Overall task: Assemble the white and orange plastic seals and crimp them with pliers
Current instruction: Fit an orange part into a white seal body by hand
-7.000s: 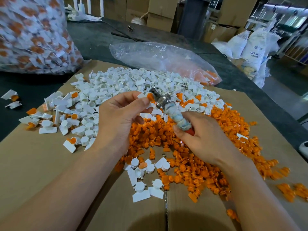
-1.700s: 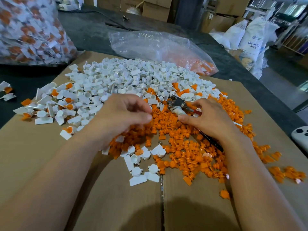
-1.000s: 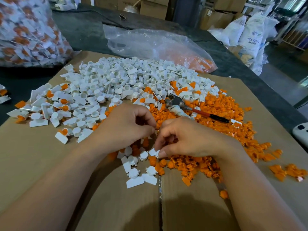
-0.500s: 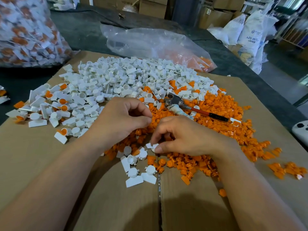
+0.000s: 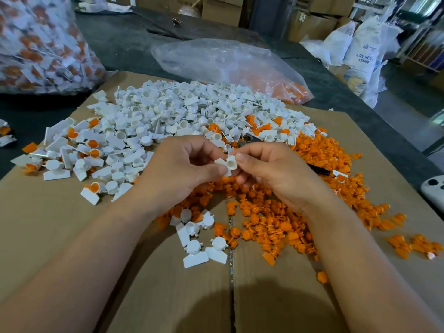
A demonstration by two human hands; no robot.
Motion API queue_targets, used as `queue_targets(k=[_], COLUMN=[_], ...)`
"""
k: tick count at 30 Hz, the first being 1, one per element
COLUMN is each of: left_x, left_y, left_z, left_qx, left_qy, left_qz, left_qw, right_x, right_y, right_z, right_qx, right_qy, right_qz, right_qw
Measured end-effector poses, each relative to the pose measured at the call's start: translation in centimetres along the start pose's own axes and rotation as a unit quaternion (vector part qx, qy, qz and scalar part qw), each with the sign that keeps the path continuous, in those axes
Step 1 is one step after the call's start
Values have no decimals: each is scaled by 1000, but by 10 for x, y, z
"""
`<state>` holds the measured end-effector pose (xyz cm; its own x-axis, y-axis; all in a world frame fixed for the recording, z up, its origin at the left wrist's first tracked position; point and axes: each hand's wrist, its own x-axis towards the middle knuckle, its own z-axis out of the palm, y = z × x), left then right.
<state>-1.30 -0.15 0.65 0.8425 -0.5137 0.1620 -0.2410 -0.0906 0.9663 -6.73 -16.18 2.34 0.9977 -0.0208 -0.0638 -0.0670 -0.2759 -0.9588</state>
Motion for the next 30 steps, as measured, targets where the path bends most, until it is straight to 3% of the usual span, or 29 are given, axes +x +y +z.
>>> queue_targets(k=[5, 11, 16, 21, 23, 30], left_x=[1, 0, 2, 3, 2, 1], left_y=[1, 3, 6, 4, 3, 2], left_z=[-1, -1, 0, 1, 2, 2], left_qx=[-21, -80, -100, -104, -104, -105], left_qy=[15, 17, 22, 27, 37, 28], left_qz=[-4, -41, -58, -65, -63, -62], left_qw=[1000, 996, 993, 992, 992, 992], right_x=[-3, -6, -3, -1, -2, -6], right_y=[-1, -2, 4, 7, 5, -3], right_z=[-11, -9, -1, 1, 0, -3], right_qx=[-150, -314, -433, -446, -424, -233], right_qy=[25, -123, -141, -146, -130, 54], right_qz=[-50, -36, -48, -55, -58, -105], right_qw=[987, 941, 889, 881, 894, 965])
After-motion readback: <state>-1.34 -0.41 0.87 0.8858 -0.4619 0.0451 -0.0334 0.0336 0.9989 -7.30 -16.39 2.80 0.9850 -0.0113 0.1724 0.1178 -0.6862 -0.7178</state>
